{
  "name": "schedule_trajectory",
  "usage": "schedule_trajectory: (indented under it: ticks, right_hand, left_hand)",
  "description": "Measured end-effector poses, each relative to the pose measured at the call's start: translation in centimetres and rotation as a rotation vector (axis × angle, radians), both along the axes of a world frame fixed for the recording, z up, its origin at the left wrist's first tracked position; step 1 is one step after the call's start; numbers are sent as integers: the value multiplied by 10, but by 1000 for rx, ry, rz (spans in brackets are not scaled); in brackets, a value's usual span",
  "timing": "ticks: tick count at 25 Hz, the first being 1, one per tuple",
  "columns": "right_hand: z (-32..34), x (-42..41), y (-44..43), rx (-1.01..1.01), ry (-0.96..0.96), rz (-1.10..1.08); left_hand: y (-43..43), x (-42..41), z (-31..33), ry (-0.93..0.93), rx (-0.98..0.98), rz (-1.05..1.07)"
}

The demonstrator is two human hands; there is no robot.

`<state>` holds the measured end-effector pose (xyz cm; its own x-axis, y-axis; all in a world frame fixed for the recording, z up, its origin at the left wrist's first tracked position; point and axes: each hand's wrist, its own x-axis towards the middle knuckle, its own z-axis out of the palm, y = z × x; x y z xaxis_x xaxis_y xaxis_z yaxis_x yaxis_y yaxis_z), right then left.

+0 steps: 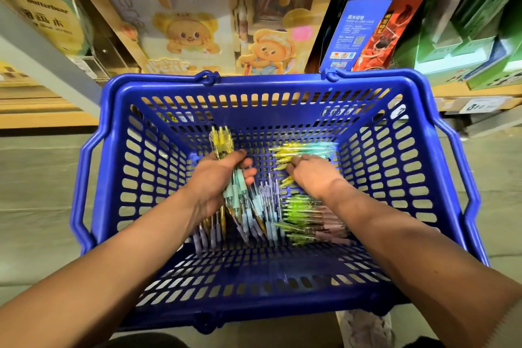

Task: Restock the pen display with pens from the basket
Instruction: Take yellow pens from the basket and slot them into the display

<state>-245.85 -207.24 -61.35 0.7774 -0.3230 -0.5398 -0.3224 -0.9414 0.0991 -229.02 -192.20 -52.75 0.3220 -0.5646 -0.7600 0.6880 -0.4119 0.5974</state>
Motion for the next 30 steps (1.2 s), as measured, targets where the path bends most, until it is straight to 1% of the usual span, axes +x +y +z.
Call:
schedule_trajectory:
  ticks: [3, 8, 10, 11, 12, 13, 15, 16, 17, 18, 19, 20, 22, 24, 26, 28, 29, 30]
  right_hand:
    - [-1, 5, 6, -54, 10, 27]
    - [20, 3, -11, 15, 51, 8]
    - [30, -2, -16, 84, 62, -17]
    - [33, -5, -18, 135, 22, -60]
    - [40, -4, -19, 193, -63, -134]
    - [48, 1, -20, 265, -191, -253]
    - [65, 17, -17, 498, -445, -558]
    - [74, 29, -11, 654, -535, -690]
    - [83, 41, -2, 838, -573, -791]
    - [90, 52, 6, 991, -568, -862]
    - [91, 60, 13, 1079, -553, -899]
    - [90, 63, 19, 1113, -545, -914]
    - [88, 66, 27, 1129, -542, -950]
    - [86, 66, 30, 1110, -542, -939]
    - [89, 65, 33, 990, -529, -848]
    - [91, 63, 31, 847, -524, -713]
    - [90, 61, 28, 807, -514, -653]
    - [89, 59, 26, 810, -497, -637]
  left_hand:
    - [1, 2, 4, 11, 13, -10]
    - [1, 3, 7, 22, -1, -18]
    - [3, 2, 9, 26, -3, -3]
    - [3, 1, 9, 26, -3, -10]
    - [4, 1, 9, 17, -4, -18]
    - [3, 1, 10, 6, -3, -17]
    - [1, 0, 11, -19, -1, -1]
    - [1, -1, 12, -27, -2, 5]
    - [1, -4, 13, -25, -10, 9]
    - [1, -5, 15, -13, -18, 6]
    - [1, -6, 16, 3, -22, -9]
    - [2, -6, 16, 21, -25, -31]
    - [4, -6, 16, 52, -42, -58]
    - [5, -6, 15, 51, -42, -65]
    - [4, -6, 12, 59, -44, -70]
    - [4, -7, 13, 54, -37, -111]
    - [4, -7, 13, 40, -26, -147]
    - [5, -8, 13, 30, -30, -181]
